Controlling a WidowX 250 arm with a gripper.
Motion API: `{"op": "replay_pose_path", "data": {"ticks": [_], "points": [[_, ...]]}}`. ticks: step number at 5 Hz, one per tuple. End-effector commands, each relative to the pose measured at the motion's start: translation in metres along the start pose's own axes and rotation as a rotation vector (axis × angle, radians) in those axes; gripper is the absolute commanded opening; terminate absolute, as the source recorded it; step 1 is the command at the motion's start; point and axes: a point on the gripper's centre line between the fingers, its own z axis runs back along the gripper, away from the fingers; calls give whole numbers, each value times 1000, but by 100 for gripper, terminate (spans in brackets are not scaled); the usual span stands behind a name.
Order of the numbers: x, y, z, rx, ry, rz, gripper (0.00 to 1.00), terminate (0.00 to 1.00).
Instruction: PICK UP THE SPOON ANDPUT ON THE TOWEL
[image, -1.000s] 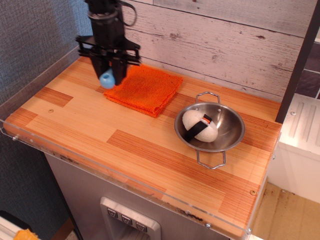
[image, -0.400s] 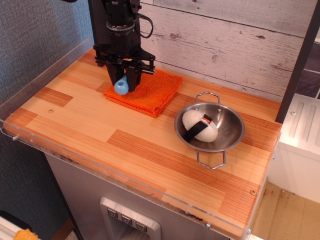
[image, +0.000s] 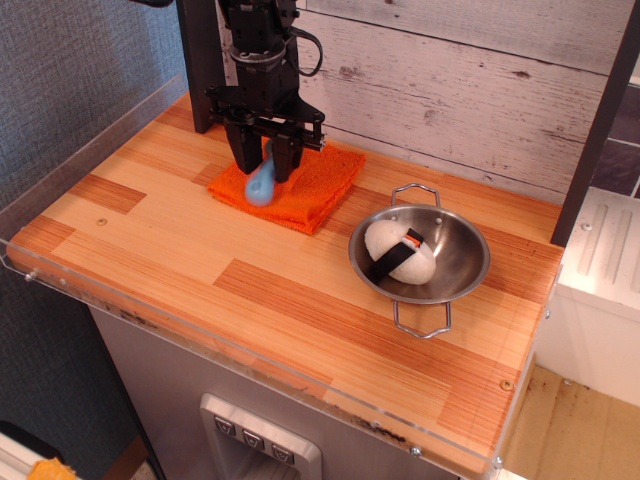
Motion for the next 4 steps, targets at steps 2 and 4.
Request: {"op": "replay_pose_path", "data": {"ticks": [2,4], "points": [[-24,-3,48,19,-28,3,100,0],[-48,-4,42,-12,18,-40,100,0]]}}
